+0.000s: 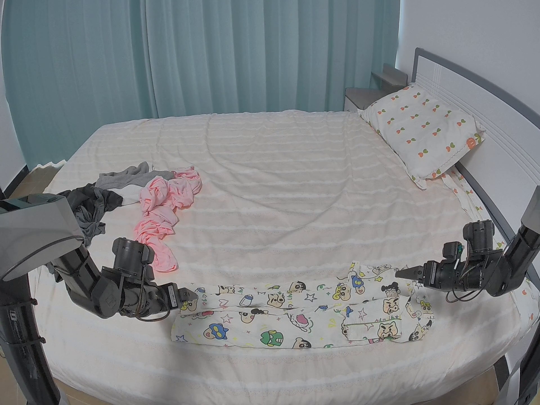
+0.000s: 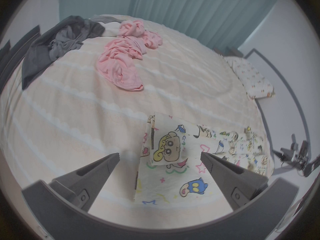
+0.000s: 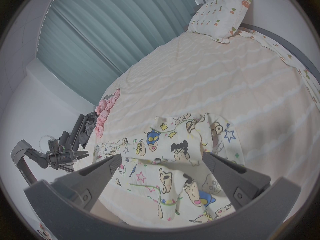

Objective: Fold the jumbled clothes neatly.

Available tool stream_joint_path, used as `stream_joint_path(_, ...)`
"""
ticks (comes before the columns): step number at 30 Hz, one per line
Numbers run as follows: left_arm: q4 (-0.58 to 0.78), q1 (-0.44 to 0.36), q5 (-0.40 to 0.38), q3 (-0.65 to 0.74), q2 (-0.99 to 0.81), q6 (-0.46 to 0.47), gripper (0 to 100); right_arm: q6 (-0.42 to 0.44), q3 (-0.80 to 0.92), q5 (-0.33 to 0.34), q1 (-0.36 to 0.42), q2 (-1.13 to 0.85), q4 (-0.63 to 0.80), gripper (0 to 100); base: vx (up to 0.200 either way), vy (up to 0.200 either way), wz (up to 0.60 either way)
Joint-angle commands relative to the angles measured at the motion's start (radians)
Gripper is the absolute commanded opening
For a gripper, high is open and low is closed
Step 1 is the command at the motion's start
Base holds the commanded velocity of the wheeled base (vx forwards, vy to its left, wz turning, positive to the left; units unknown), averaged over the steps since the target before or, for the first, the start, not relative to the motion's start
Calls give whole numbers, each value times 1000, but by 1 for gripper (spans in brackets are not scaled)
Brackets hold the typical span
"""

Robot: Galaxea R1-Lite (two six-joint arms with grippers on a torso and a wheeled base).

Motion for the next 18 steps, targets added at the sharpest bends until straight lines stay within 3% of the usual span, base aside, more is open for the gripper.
stream_joint_path(1, 43, -9, 13, -79, 46, 56, 100, 11, 46, 7, 3, -17, -28, 100, 0, 0, 0)
stream_joint_path(7, 43, -30, 25, -112, 123, 73, 100, 11, 47, 23, 3, -19, -29, 100, 0, 0, 0)
stream_joint_path(9, 41, -43, 45, -117, 162, 133, 100, 11, 49, 26, 3, -19, -29, 100, 0, 0, 0)
stream_joint_path(18, 34, -52, 71, -131, 192, 211, 100, 9, 53, 26, 4, -19, -29, 100, 0, 0, 0)
